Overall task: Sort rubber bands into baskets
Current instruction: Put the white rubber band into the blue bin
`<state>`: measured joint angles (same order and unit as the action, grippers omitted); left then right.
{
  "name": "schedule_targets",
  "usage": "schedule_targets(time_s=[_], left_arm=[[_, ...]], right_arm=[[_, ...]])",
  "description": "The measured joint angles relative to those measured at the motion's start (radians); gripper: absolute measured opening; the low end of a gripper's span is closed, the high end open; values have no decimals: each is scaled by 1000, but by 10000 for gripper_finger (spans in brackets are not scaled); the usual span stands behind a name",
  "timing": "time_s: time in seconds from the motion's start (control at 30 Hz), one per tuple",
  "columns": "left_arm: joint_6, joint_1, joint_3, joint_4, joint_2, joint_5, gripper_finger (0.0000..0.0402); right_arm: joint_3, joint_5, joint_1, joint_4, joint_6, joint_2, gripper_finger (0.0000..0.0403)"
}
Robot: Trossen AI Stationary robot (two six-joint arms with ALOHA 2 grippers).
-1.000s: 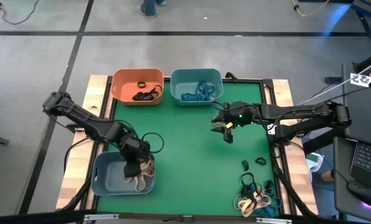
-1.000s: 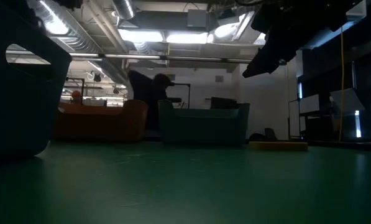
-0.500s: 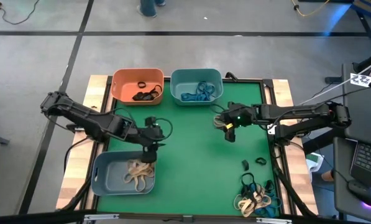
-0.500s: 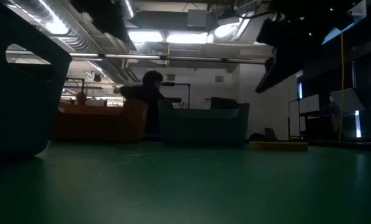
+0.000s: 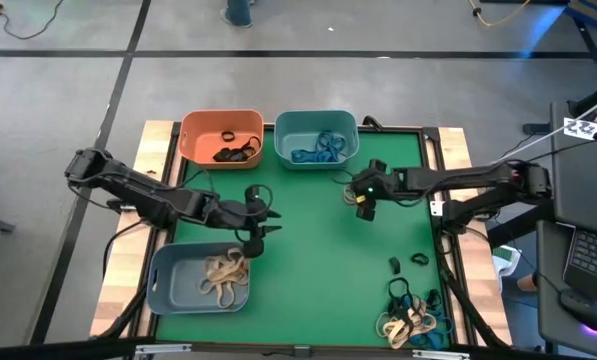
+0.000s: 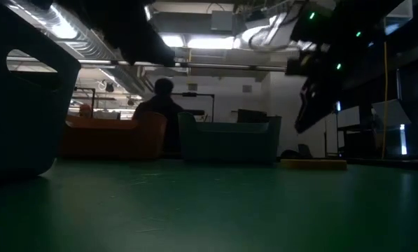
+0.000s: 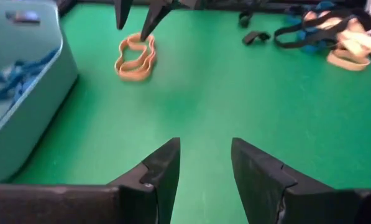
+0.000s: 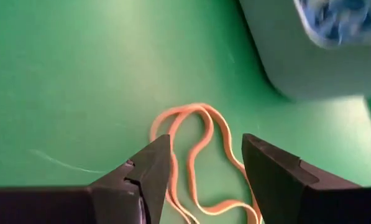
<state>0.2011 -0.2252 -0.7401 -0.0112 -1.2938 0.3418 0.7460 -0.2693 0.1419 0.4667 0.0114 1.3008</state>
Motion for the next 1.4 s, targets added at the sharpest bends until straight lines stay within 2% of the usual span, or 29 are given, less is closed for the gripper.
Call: schedule_targets(time_s=[0.13, 0.37, 0.8, 1.0, 1.17, 1.3, 1.4], left_arm=[[48, 7, 16, -6, -1, 0, 141], [58, -1, 17, -15, -5, 0, 141], [59, -1, 17, -24, -5, 0, 141], [67, -1, 17, -24, -5, 0, 141], [73, -1, 17, -25, -5, 0, 141], [73, -1, 17, -24, -5, 1, 141], [73, -1, 17, -24, -5, 1, 141]], right_arm=[[0, 6, 63, -4, -34, 78, 199], [0, 138, 149, -46, -86, 173, 165], [2, 158, 160, -80, -86, 267, 88], [2, 147, 158, -74, -62, 254, 9], [28, 94, 138, -34, -56, 201, 20], [71, 58, 102, 14, -36, 145, 5], [101, 51, 73, 29, -29, 111, 9]])
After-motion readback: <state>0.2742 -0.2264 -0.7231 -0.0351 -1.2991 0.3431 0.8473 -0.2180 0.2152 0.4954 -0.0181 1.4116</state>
